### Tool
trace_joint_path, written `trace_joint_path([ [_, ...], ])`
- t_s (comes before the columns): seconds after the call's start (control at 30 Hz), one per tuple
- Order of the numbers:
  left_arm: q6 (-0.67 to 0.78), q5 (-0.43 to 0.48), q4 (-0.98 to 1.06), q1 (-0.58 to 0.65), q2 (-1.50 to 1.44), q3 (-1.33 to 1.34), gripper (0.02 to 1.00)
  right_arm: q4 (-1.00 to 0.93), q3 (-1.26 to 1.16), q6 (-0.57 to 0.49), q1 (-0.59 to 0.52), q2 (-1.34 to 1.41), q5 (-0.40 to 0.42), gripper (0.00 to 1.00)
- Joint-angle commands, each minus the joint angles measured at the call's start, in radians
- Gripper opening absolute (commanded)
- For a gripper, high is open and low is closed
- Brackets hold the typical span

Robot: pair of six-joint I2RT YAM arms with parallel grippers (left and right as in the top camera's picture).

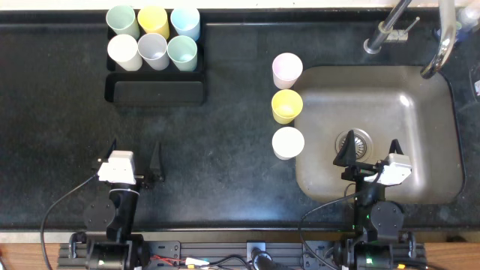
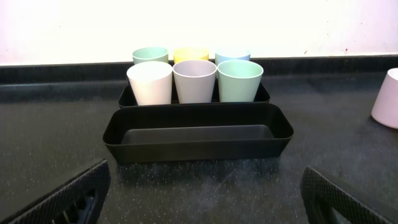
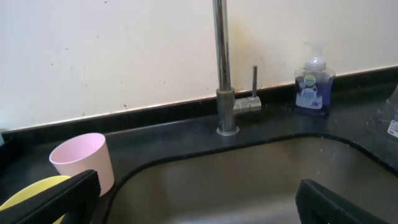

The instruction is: Store Cups

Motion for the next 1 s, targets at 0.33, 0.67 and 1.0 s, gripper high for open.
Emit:
trace_joint_path([
  [0.33,0.011,0.012,0.000,0.004,-0.010,-0.002,1.000,0.002,-0.013,-0.003,-0.006,-0.002,-0.007,0.996],
  [0.67,-0.241,0.158,-0.010,0.004,0.487,0.363,0.998,0.002,-0.013,-0.003,-0.006,-0.002,-0.007,0.998],
  [1.0,-0.420,0.312,-0.806,-0.149,1.588,1.773,1.000,0.002,-0.013,-0.003,-0.006,-0.002,-0.007,0.996],
])
